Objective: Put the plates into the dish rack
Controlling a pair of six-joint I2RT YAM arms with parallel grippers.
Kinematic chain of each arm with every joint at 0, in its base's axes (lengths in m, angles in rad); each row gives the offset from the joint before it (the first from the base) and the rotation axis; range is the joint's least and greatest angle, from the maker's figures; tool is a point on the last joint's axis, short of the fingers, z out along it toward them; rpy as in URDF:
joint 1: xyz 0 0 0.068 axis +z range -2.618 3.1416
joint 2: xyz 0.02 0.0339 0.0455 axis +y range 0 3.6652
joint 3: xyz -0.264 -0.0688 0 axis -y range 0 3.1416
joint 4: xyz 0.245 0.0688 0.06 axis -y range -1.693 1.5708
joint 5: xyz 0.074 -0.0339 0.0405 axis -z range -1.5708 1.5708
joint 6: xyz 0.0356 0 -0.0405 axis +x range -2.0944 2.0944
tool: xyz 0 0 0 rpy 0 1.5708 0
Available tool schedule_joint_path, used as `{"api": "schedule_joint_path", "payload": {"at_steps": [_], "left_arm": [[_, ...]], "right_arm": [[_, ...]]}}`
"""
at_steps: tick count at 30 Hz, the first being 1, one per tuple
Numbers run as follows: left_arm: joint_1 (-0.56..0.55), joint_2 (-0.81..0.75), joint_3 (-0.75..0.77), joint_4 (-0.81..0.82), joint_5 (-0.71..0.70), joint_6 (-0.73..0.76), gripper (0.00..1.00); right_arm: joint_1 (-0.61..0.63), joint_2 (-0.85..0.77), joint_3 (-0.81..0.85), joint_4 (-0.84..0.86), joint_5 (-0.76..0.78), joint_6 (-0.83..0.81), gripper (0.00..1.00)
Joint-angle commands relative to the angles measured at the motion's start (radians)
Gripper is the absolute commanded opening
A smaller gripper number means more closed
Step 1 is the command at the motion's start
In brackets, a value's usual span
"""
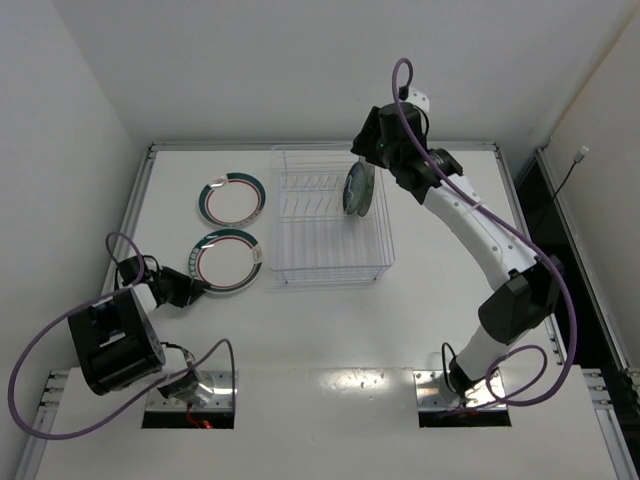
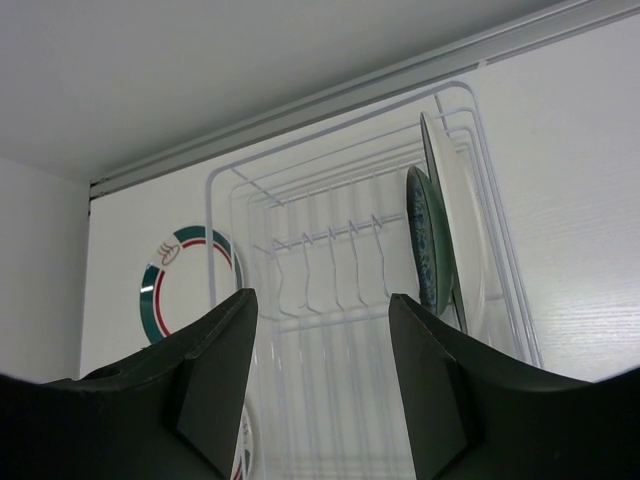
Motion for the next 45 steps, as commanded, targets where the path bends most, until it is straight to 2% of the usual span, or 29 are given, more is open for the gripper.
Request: {"api": "schedule_joint_path", "payload": {"at_steps": [1, 6, 9, 13, 16, 17, 18, 20, 21, 23, 24, 29, 32, 37, 40, 41, 42, 43, 44, 45], "left_arm": [[0.000, -0.010, 0.000, -0.001, 0.088, 0.027, 0.00], [0.000, -0.296, 0.040, -0.012, 0.068, -0.040, 0.00], [-0.036, -0.370, 0.161, -0.110, 0.010, -0.031, 0.00], [-0.046, -0.388, 0.225, -0.158, 0.000, -0.054, 0.00], [-0.046, -0.388, 0.225, -0.095, 0.063, -0.114, 0.00], [-0.046, -0.388, 0.225, -0.054, 0.083, -0.129, 0.00], [-0.058, -0.388, 0.225, -0.034, 0.100, -0.161, 0.00], [-0.072, -0.388, 0.225, 0.018, 0.140, -0.188, 0.00], [-0.072, -0.388, 0.225, 0.067, 0.150, -0.211, 0.00], [-0.098, -0.388, 0.212, 0.120, 0.187, -0.232, 0.00], [-0.098, -0.397, 0.201, 0.162, 0.198, -0.252, 0.00], [-0.119, -0.406, 0.181, 0.258, 0.232, -0.284, 0.00], [-0.162, -0.419, 0.170, 0.319, 0.232, -0.327, 0.00], [-0.236, -0.451, 0.161, 0.338, 0.137, -0.341, 0.00], [-0.279, -0.460, 0.147, 0.348, 0.115, -0.363, 0.00], [-0.288, -0.460, 0.138, 0.348, 0.105, -0.372, 0.00], [-0.302, -0.460, 0.138, 0.348, 0.105, -0.372, 0.00], [-0.311, -0.460, 0.138, 0.358, 0.105, -0.372, 0.00], [-0.311, -0.460, 0.138, 0.358, 0.105, -0.372, 0.00], [-0.311, -0.460, 0.138, 0.358, 0.105, -0.372, 0.07]], "right_arm": [[-0.019, -0.046, -0.027, 0.063, -0.026, 0.024, 0.52], [-0.039, -0.037, -0.027, 0.082, -0.113, 0.024, 0.52], [-0.048, -0.037, -0.054, 0.144, -0.197, 0.014, 0.57], [-0.089, -0.011, -0.105, 0.296, -0.469, 0.023, 0.61], [-0.114, 0.090, -0.105, 0.405, -0.726, 0.097, 0.61], [-0.126, 0.164, -0.105, 0.456, -0.798, 0.169, 0.61], [-0.126, 0.202, -0.105, 0.523, -0.942, 0.216, 0.61], [-0.126, 0.278, -0.125, 0.806, -1.061, 0.348, 0.61], [-0.117, 0.349, -0.152, 0.932, -1.140, 0.504, 0.61], [-0.096, 0.419, -0.153, 1.214, -1.181, 0.638, 0.63], [-0.095, 0.466, -0.139, 1.247, -1.192, 0.687, 0.67], [-0.051, 0.502, -0.093, 1.151, -1.192, 0.626, 0.67], [-0.025, 0.532, -0.035, 1.151, -1.202, 0.616, 0.67], [0.027, 0.563, -0.005, 1.133, -1.190, 0.616, 0.67], [0.036, 0.572, 0.017, 1.122, -1.181, 0.616, 0.56], [0.046, 0.572, 0.018, 1.122, -1.181, 0.625, 0.40], [0.046, 0.582, 0.027, 1.122, -1.181, 0.625, 0.31], [0.046, 0.582, 0.027, 1.122, -1.181, 0.625, 0.14], [0.046, 0.573, 0.027, 1.111, -1.181, 0.625, 0.06], [0.046, 0.556, 0.002, 1.111, -1.164, 0.625, 0.00]]}}
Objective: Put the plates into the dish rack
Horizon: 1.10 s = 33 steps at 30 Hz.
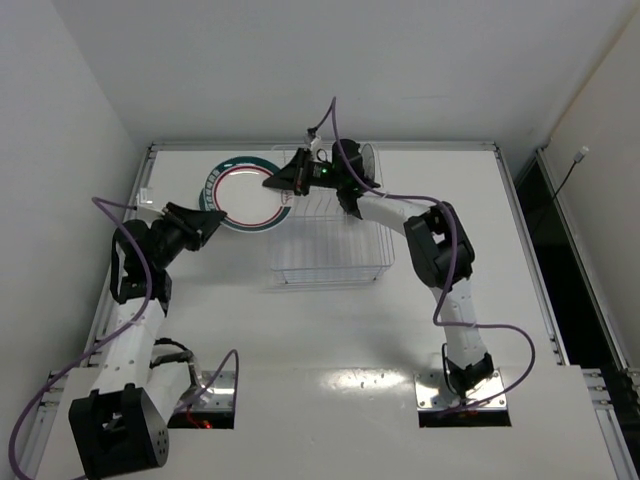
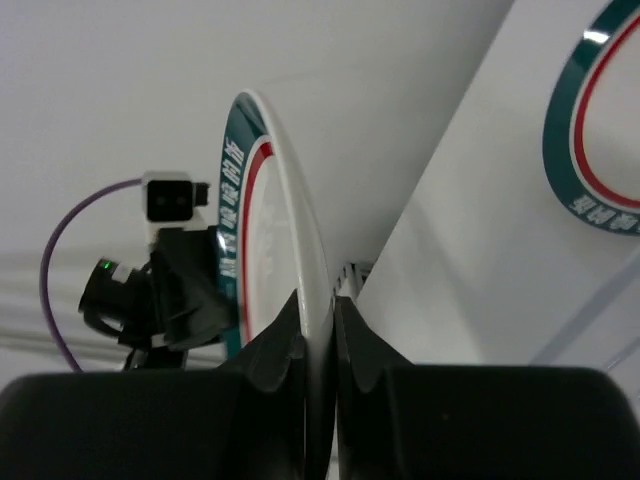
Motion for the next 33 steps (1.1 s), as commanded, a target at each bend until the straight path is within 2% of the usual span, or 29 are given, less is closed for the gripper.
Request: {"api": "schedule_joint_path", "payload": {"at_steps": [1, 2, 3, 4, 5, 6, 7, 9, 10, 11, 13, 15, 16, 17, 19, 25, 33], "left_arm": [[-0.016, -0.020, 0.014, 0.018, -0.011, 0.011, 0.21], [-0.003, -0.020, 0.056, -0.054, -0.031, 0.061, 0.35], [-0.003, 0.000, 0.082, -0.129, -0.078, 0.093, 0.60], [-0.003, 0.000, 0.105, -0.199, -0.103, 0.126, 0.68], [0.006, 0.014, 0.125, -0.306, -0.126, 0.155, 0.73], [0.006, 0.014, 0.151, -0.342, -0.149, 0.199, 0.75], [0.006, 0.014, 0.151, -0.368, -0.178, 0.219, 0.75], [0.029, 0.014, 0.160, -0.434, -0.211, 0.264, 0.75], [0.029, 0.014, 0.160, -0.452, -0.250, 0.276, 0.76], [0.029, 0.014, 0.160, -0.466, -0.266, 0.288, 0.76], [0.050, 0.014, 0.160, -0.491, -0.292, 0.333, 0.76], [0.060, 0.025, 0.182, -0.511, -0.313, 0.374, 0.76], [0.060, 0.025, 0.182, -0.511, -0.314, 0.385, 0.76], [0.060, 0.036, 0.182, -0.520, -0.314, 0.394, 0.76], [0.060, 0.045, 0.182, -0.520, -0.314, 0.403, 0.76], [0.069, 0.072, 0.117, -0.486, -0.304, 0.448, 0.76], [0.107, 0.112, 0.039, -0.449, -0.269, 0.520, 0.76]], "right_arm": [[-0.016, -0.038, -0.037, 0.041, 0.047, 0.043, 0.00], [-0.016, -0.072, -0.062, 0.006, 0.075, 0.005, 0.00], [-0.030, -0.142, -0.077, -0.142, 0.104, -0.052, 0.00], [-0.039, -0.177, -0.068, -0.249, 0.139, -0.127, 0.00], [-0.039, -0.213, -0.050, -0.367, 0.242, -0.287, 0.00], [-0.039, -0.246, -0.012, -0.487, 0.315, -0.357, 0.00], [-0.039, -0.311, 0.004, -0.676, 0.483, -0.411, 0.00], [-0.026, -0.369, 0.028, -0.811, 0.657, -0.508, 0.00], [-0.025, -0.394, 0.039, -0.915, 0.825, -0.526, 0.00], [-0.006, -0.424, 0.053, -0.965, 0.906, -0.546, 0.00], [0.013, -0.425, 0.136, -1.108, 1.122, -0.619, 0.00], [0.034, -0.353, 0.292, -1.210, 1.256, -0.707, 0.00], [0.034, -0.316, 0.355, -1.323, 1.282, -0.721, 0.00], [0.034, -0.282, 0.454, -1.367, 1.308, -0.736, 0.00], [0.044, -0.236, 0.498, -1.418, 1.388, -0.759, 0.00], [0.044, -0.267, 0.406, -1.307, 1.539, -0.856, 0.00], [0.044, -0.222, 0.415, -1.275, 1.539, -0.905, 0.00]]}}
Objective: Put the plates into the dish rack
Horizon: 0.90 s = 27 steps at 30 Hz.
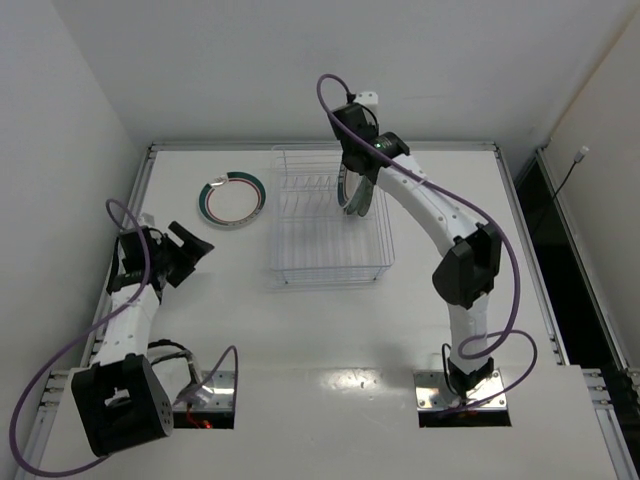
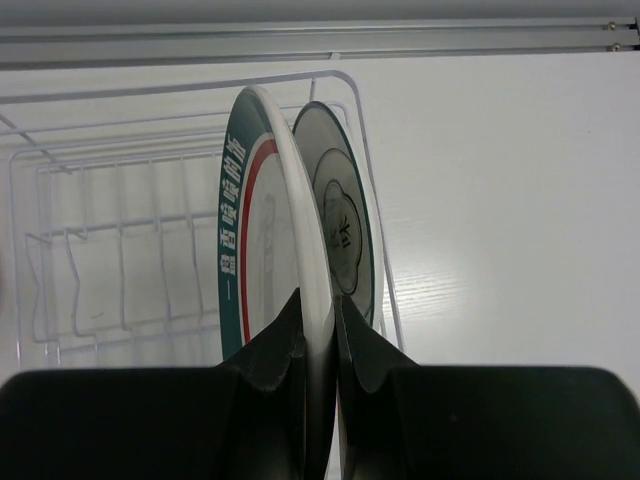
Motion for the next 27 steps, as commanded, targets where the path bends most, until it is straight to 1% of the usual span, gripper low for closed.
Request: {"api": "schedule_joint_path", "payload": {"at_steps": [1, 7, 9, 11, 18, 21, 25, 27], "left_arm": [[0.028, 0.017, -0.023, 0.038, 0.029, 0.059, 0.76], [0.037, 0.026, -0.058, 0.075, 0.091, 0.059, 0.76], [0.046, 0.037, -0.058, 0.084, 0.091, 0.059, 0.76], [0.046, 0.037, -0.069, 0.093, 0.100, 0.059, 0.76], [0.046, 0.047, -0.069, 0.093, 0.109, 0.059, 0.76], [0.046, 0.058, -0.069, 0.102, 0.109, 0.059, 0.76], [0.046, 0.069, -0.078, 0.102, 0.109, 0.050, 0.76], [0.046, 0.069, -0.078, 0.102, 0.109, 0.050, 0.76]], "right_arm": [[0.002, 0.008, 0.025, 0.061, 0.054, -0.033, 0.00], [-0.007, 0.029, 0.014, 0.096, 0.054, -0.085, 0.00], [-0.007, 0.029, 0.005, 0.096, 0.054, -0.094, 0.00], [-0.016, 0.029, -0.024, 0.137, 0.021, -0.104, 0.00], [-0.034, 0.029, -0.059, 0.136, 0.042, -0.116, 0.00], [-0.034, -0.034, -0.107, 0.182, 0.042, -0.116, 0.00], [-0.044, -0.089, -0.118, 0.205, -0.001, -0.116, 0.00], [-0.044, -0.090, -0.118, 0.214, -0.001, -0.116, 0.00]]}}
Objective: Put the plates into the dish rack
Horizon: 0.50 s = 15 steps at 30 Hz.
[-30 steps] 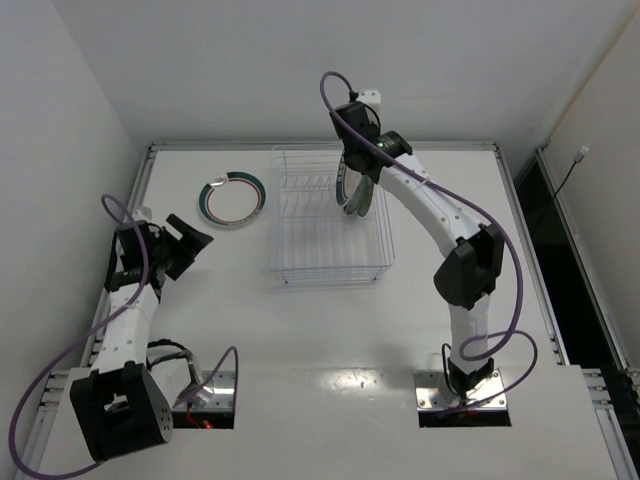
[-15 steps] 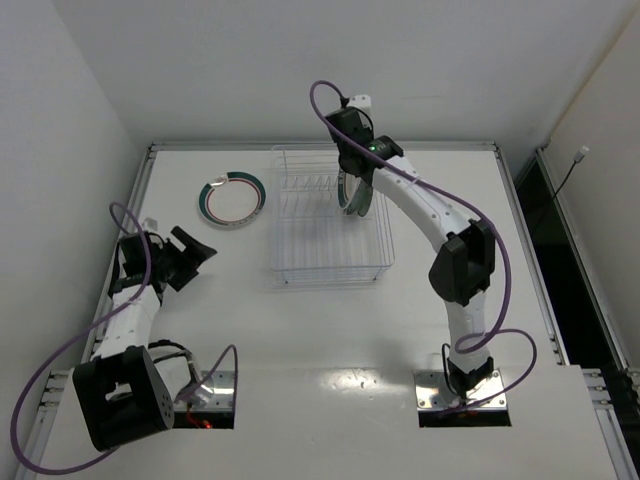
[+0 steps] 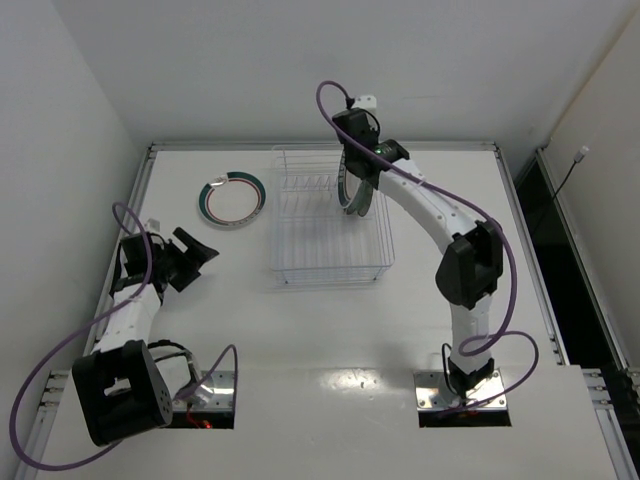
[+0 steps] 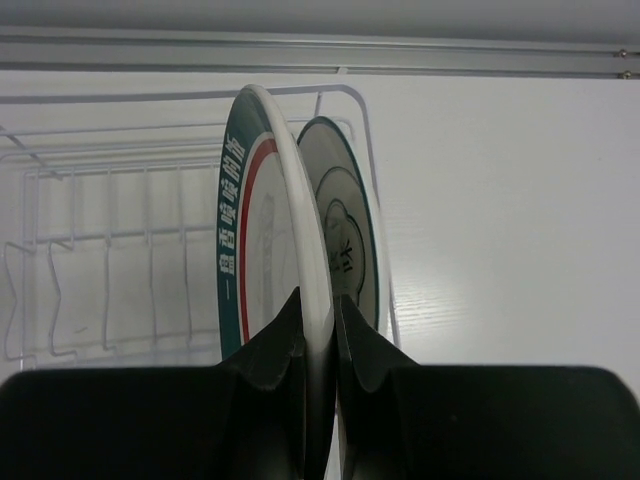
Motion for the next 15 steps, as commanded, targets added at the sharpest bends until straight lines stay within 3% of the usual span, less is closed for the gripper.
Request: {"api": "schedule_joint_path", "payload": {"at_steps": [1, 15], "left_arm": [[0.012, 0.002, -0.009, 0.035, 0.013, 0.008, 0.76], [0.012, 0.002, 0.010, 0.016, 0.013, 0.027, 0.76]], "right_arm": [[-0.018, -0.082, 0.004, 0.048, 0.034, -0.035, 0.00], [-0.018, -0.037, -0.051, 0.097, 0.046, -0.062, 0.00]]}}
